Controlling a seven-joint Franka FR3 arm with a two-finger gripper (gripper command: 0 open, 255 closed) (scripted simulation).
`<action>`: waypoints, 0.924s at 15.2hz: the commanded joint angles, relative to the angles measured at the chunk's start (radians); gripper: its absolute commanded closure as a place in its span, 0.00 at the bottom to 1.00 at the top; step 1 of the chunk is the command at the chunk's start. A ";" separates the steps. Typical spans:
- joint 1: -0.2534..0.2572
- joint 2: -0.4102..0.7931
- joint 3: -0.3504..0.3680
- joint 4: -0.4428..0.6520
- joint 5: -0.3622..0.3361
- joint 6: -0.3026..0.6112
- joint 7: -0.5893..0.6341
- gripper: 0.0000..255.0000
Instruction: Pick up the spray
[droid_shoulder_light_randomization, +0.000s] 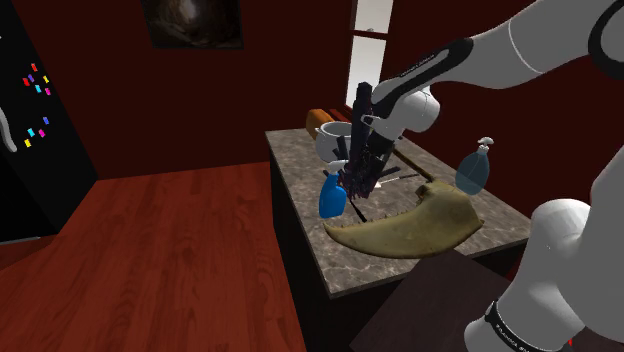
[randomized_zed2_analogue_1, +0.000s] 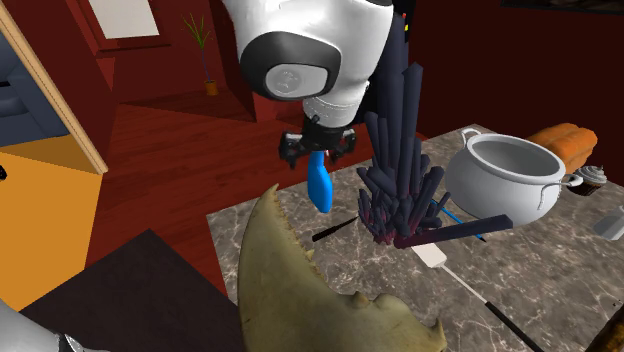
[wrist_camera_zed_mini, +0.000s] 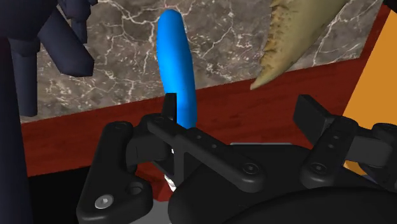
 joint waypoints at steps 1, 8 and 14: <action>0.003 0.112 -0.007 0.059 0.139 -0.021 -0.177 0.00; -0.087 0.363 0.088 0.227 0.375 -0.090 -0.472 0.00; -0.110 0.424 0.118 0.231 0.442 -0.065 -0.532 0.00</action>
